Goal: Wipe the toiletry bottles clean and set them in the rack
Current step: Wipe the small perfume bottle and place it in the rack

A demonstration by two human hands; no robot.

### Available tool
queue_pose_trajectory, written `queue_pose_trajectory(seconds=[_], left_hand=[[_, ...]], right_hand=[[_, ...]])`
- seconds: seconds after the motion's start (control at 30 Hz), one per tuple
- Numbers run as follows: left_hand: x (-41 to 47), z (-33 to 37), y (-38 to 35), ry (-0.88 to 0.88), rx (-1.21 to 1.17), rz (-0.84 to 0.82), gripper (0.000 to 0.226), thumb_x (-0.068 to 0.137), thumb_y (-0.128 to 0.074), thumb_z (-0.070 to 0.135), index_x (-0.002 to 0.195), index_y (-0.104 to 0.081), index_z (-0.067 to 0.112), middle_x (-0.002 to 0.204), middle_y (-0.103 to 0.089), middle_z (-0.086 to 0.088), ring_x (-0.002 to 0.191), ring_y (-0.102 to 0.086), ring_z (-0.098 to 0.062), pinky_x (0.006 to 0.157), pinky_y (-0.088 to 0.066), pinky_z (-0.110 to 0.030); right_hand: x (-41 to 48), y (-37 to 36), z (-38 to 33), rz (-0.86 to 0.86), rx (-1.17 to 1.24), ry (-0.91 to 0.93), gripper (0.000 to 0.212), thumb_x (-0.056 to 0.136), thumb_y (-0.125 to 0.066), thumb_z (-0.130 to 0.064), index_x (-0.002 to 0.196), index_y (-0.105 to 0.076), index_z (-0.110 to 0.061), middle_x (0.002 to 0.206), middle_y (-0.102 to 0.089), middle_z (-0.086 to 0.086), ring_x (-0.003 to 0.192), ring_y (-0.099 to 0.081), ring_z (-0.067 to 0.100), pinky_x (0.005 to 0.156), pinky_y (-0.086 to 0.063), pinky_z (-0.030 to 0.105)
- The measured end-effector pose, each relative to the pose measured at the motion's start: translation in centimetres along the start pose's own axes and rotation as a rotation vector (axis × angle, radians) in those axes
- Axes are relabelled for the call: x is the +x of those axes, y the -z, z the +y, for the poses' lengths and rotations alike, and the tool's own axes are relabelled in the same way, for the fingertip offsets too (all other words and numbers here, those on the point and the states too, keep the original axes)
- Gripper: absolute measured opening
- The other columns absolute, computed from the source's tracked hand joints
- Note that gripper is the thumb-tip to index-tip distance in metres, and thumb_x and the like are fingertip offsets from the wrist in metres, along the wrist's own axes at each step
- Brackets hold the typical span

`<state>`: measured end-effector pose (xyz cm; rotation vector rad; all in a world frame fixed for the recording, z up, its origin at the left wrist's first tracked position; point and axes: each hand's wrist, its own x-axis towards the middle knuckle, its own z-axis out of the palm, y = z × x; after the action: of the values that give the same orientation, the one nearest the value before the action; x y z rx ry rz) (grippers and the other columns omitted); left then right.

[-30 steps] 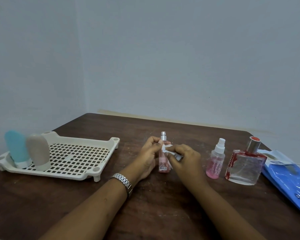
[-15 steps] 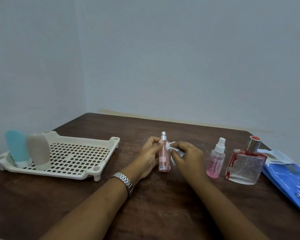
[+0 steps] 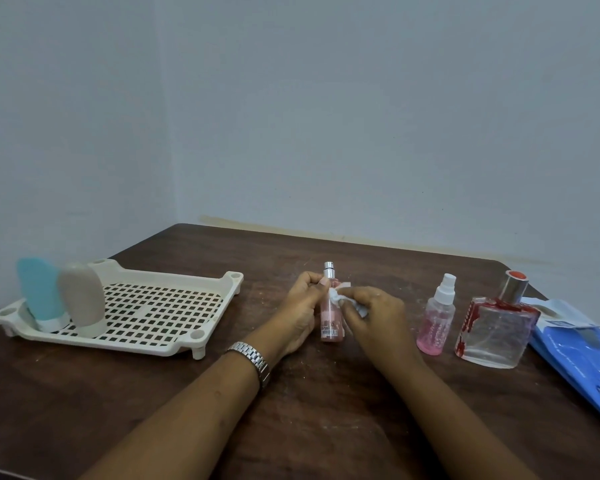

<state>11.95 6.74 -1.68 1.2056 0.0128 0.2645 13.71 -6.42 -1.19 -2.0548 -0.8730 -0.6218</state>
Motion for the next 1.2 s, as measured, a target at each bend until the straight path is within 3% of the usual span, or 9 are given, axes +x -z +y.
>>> queue_pose_trajectory(seconds=[0.07, 0.2, 0.37, 0.53, 0.67, 0.77, 0.87, 1.03, 1.2], left_hand=[[0.08, -0.01, 0.00, 0.000, 0.015, 0.011, 0.011, 0.101, -0.042, 0.014, 0.091, -0.048, 0.011, 0.094, -0.062, -0.008, 0.072, -0.062, -0.014, 0.057, -0.053, -0.028], [0.20, -0.11, 0.13, -0.002, -0.005, 0.029, 0.011, 0.101, -0.041, 0.012, 0.093, -0.048, 0.010, 0.097, -0.065, -0.009, 0.082, -0.065, -0.017, 0.066, -0.056, -0.029], [0.40, -0.24, 0.40, -0.010, -0.022, 0.014, 0.009, 0.101, -0.041, 0.013, 0.095, -0.047, 0.009, 0.102, -0.064, -0.011, 0.091, -0.066, -0.022, 0.071, -0.057, -0.034], [0.29, -0.33, 0.21, 0.001, 0.019, 0.007, 0.011, 0.101, -0.042, 0.015, 0.092, -0.048, 0.012, 0.092, -0.062, -0.010, 0.070, -0.062, -0.015, 0.056, -0.053, -0.027], [0.49, -0.46, 0.34, 0.004, 0.036, 0.008, 0.011, 0.101, -0.042, 0.016, 0.093, -0.049, 0.012, 0.096, -0.063, -0.011, 0.075, -0.062, -0.018, 0.062, -0.054, -0.030], [0.63, -0.63, 0.50, 0.004, 0.055, 0.001, 0.010, 0.101, -0.043, 0.017, 0.095, -0.049, 0.011, 0.101, -0.064, -0.011, 0.083, -0.062, -0.022, 0.072, -0.052, -0.036], [0.66, -0.74, 0.66, 0.000, 0.064, -0.007, 0.010, 0.100, -0.044, 0.018, 0.096, -0.050, 0.011, 0.101, -0.063, -0.012, 0.082, -0.062, -0.021, 0.071, -0.052, -0.034], [0.62, -0.80, 0.69, -0.006, 0.087, -0.008, 0.006, 0.099, -0.048, 0.018, 0.096, -0.052, 0.013, 0.092, -0.063, -0.010, 0.075, -0.061, -0.017, 0.065, -0.051, -0.031], [0.84, -0.82, 0.76, -0.003, 0.085, 0.011, 0.010, 0.099, -0.046, 0.018, 0.094, -0.052, 0.012, 0.101, -0.064, -0.012, 0.086, -0.060, -0.023, 0.078, -0.051, -0.039]], right_hand=[[0.01, -0.05, 0.04, -0.007, -0.004, -0.009, 0.018, 0.086, -0.062, -0.008, 0.101, -0.072, -0.010, 0.091, -0.070, 0.004, 0.075, -0.056, 0.007, 0.068, -0.046, 0.019], [-0.52, 0.12, 0.29, -0.088, -0.016, -0.023, 0.022, 0.085, -0.062, -0.010, 0.105, -0.071, -0.013, 0.097, -0.070, 0.000, 0.074, -0.054, -0.001, 0.066, -0.037, 0.003], [-0.60, 0.16, 0.35, -0.113, -0.036, 0.004, 0.022, 0.085, -0.061, -0.012, 0.103, -0.072, -0.015, 0.094, -0.070, -0.002, 0.071, -0.054, -0.002, 0.064, -0.037, 0.006], [-0.07, -0.14, 0.13, -0.008, -0.004, 0.052, 0.019, 0.085, -0.064, -0.010, 0.102, -0.072, -0.013, 0.091, -0.070, 0.003, 0.080, -0.060, 0.011, 0.071, -0.050, 0.025], [-0.15, -0.16, 0.15, -0.015, 0.000, 0.027, 0.019, 0.084, -0.064, -0.009, 0.100, -0.072, -0.013, 0.090, -0.069, 0.000, 0.072, -0.054, -0.001, 0.067, -0.041, 0.010], [-0.39, -0.01, 0.06, -0.057, -0.002, 0.013, 0.017, 0.081, -0.063, -0.010, 0.095, -0.073, -0.014, 0.085, -0.068, -0.003, 0.068, -0.054, 0.000, 0.061, -0.041, 0.010], [-0.27, -0.08, 0.06, -0.050, -0.007, 0.035, 0.016, 0.082, -0.063, -0.009, 0.094, -0.073, -0.014, 0.086, -0.068, -0.002, 0.072, -0.055, 0.002, 0.064, -0.040, 0.007], [-0.12, -0.28, 0.13, 0.008, -0.031, 0.088, 0.025, 0.084, -0.061, -0.004, 0.106, -0.069, -0.013, 0.102, -0.070, 0.002, 0.091, -0.060, 0.014, 0.079, -0.044, 0.022], [-0.61, -0.04, 0.08, -0.072, -0.060, 0.090, 0.021, 0.084, -0.062, -0.012, 0.102, -0.071, -0.019, 0.097, -0.070, -0.005, 0.086, -0.056, 0.004, 0.076, -0.045, 0.020]])
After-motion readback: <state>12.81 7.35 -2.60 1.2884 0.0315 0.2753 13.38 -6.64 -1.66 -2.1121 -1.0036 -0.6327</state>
